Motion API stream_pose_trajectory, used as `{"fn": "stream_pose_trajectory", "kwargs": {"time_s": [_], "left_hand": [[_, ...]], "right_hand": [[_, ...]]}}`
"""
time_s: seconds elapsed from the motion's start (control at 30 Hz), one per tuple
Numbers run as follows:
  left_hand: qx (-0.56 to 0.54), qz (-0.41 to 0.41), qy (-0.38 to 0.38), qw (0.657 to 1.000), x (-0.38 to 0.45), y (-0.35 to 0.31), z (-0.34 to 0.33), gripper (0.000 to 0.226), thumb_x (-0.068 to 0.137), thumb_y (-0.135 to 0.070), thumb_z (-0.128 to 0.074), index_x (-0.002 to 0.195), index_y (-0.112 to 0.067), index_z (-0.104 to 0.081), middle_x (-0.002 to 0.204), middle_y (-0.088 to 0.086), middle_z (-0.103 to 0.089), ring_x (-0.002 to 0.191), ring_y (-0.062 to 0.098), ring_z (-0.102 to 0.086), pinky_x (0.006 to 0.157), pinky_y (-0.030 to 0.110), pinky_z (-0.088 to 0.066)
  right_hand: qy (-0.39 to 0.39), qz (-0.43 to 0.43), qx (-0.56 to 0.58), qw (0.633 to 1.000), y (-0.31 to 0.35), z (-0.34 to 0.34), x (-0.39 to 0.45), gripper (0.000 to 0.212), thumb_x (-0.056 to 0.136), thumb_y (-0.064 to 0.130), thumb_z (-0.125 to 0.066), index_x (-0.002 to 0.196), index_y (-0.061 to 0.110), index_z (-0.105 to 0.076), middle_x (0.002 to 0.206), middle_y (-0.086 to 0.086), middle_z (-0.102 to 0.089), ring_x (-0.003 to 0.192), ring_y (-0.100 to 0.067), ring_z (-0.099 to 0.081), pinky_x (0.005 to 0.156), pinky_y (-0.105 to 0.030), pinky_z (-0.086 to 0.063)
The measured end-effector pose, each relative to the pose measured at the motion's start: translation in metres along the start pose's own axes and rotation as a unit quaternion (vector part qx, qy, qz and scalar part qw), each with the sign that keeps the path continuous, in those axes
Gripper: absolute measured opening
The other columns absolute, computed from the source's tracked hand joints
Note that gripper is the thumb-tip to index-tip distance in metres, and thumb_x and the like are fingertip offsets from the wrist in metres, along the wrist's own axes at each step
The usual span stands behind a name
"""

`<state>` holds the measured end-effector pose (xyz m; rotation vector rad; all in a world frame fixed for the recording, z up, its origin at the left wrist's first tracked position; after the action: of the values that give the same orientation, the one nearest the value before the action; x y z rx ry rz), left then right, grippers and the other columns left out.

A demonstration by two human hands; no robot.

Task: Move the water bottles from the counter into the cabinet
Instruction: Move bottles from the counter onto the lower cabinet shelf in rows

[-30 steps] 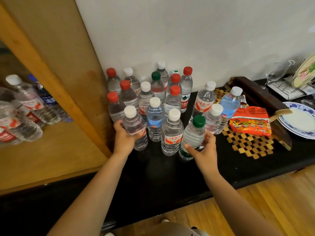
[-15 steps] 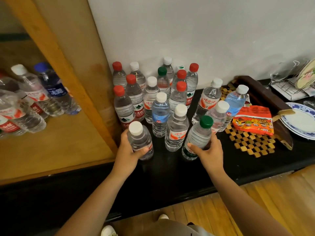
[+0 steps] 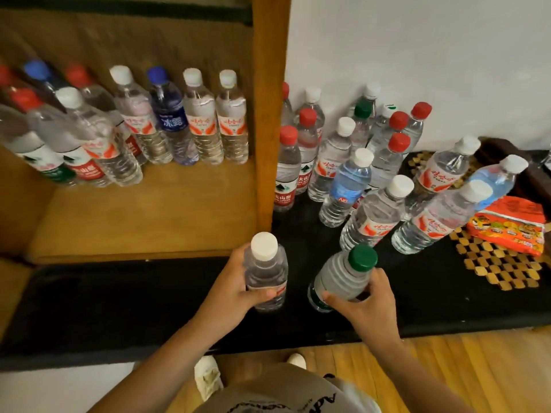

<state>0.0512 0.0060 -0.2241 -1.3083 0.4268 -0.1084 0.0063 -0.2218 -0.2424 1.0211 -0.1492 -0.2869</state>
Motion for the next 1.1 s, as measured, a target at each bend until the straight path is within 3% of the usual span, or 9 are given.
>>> {"fn": "stream_pose_trajectory", "kwargs": {"time_s": [0.1,0.2,0.3,0.4,0.5,0.6,0.73,0.87,1.1], "left_hand": [[-0.003,0.011,-0.035,0.999,-0.016,0.006,0.044,0.067,0.07,-0.013,-0.076,0.123,-0.03,-0.039,0.121,-0.012,-0.055,0.117,0.006,-0.052,0.105,0.037,-0.041],[0.0,0.009,-0.074,0.997,-0.027,0.006,0.09,0.072,0.062,-0.029,-0.075,0.125,-0.03,-0.04,0.119,-0.017,-0.056,0.113,-0.004,-0.052,0.099,0.025,-0.041],[-0.015,-0.009,-0.11,0.994,-0.025,0.005,0.136,0.071,0.068,-0.013,-0.075,0.128,-0.023,-0.039,0.119,-0.014,-0.057,0.11,-0.006,-0.054,0.095,0.02,-0.04],[-0.027,-0.042,-0.145,0.988,-0.012,0.001,0.175,0.067,0.07,0.001,-0.073,0.115,-0.036,-0.039,0.116,-0.017,-0.053,0.104,-0.014,-0.053,0.088,0.009,-0.041],[-0.039,-0.059,-0.164,0.984,0.007,0.0,0.206,0.065,0.071,0.003,-0.071,0.11,-0.035,-0.037,0.113,-0.019,-0.05,0.098,-0.018,-0.052,0.08,0.0,-0.041],[-0.044,-0.068,-0.175,0.981,0.028,0.002,0.228,0.066,0.071,0.005,-0.071,0.118,-0.022,-0.034,0.112,-0.014,-0.052,0.105,-0.003,-0.053,0.089,0.007,-0.042],[-0.044,-0.076,-0.19,0.978,0.049,0.011,0.246,0.066,0.07,0.009,-0.07,0.119,-0.018,-0.035,0.119,0.001,-0.053,0.119,0.02,-0.05,0.105,0.034,-0.037],[-0.022,-0.08,-0.185,0.979,0.067,0.018,0.259,0.064,0.071,0.008,-0.071,0.118,-0.022,-0.039,0.121,0.003,-0.055,0.121,0.023,-0.051,0.106,0.043,-0.038],[-0.02,-0.104,-0.133,0.986,0.098,0.011,0.277,0.073,0.072,0.01,-0.068,0.122,-0.028,-0.03,0.123,-0.004,-0.049,0.123,0.016,-0.044,0.11,0.043,-0.033]], "right_hand": [[0.038,-0.008,0.057,0.998,0.027,-0.036,-0.011,0.061,0.049,0.042,-0.084,0.1,0.042,-0.05,0.102,0.015,-0.055,0.095,0.011,-0.052,0.072,-0.01,-0.042],[0.072,0.002,0.101,0.992,0.058,-0.071,-0.014,0.068,0.046,0.054,-0.079,0.105,0.031,-0.054,0.104,0.009,-0.06,0.095,0.006,-0.057,0.073,-0.012,-0.046],[0.1,0.05,0.084,0.99,0.095,-0.107,-0.008,0.06,0.051,0.045,-0.082,0.101,0.046,-0.05,0.104,0.012,-0.058,0.097,0.003,-0.056,0.08,-0.018,-0.045],[0.104,0.111,0.049,0.987,0.132,-0.136,0.007,0.06,0.051,0.043,-0.08,0.096,0.06,-0.045,0.102,0.018,-0.054,0.099,0.001,-0.054,0.08,-0.012,-0.043],[0.087,0.147,0.012,0.985,0.159,-0.164,0.034,0.06,0.051,0.038,-0.083,0.093,0.054,-0.043,0.094,0.027,-0.048,0.096,0.008,-0.048,0.077,-0.006,-0.035],[0.073,0.131,0.004,0.989,0.172,-0.19,0.066,0.061,0.052,0.037,-0.084,0.1,0.045,-0.047,0.094,0.026,-0.045,0.09,0.009,-0.044,0.073,-0.003,-0.031],[0.05,0.095,0.014,0.994,0.173,-0.214,0.095,0.068,0.051,0.037,-0.084,0.109,0.037,-0.048,0.096,0.027,-0.044,0.095,0.004,-0.041,0.074,-0.007,-0.027],[0.043,0.084,-0.001,0.996,0.167,-0.232,0.101,0.067,0.051,0.039,-0.084,0.109,0.034,-0.049,0.095,0.027,-0.043,0.097,-0.001,-0.043,0.075,-0.013,-0.032],[0.043,0.085,-0.01,0.995,0.168,-0.248,0.107,0.068,0.057,0.031,-0.085,0.116,0.026,-0.051,0.094,0.025,-0.042,0.103,-0.007,-0.045,0.085,-0.022,-0.037]]}}
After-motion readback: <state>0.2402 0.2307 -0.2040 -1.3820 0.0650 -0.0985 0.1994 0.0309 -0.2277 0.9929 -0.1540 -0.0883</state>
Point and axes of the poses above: each hand's wrist, its own x-axis towards the middle knuckle, its own z-axis out of the back of the hand, y = z × x, the point moved 6 cm from there along x, towards the middle knuckle
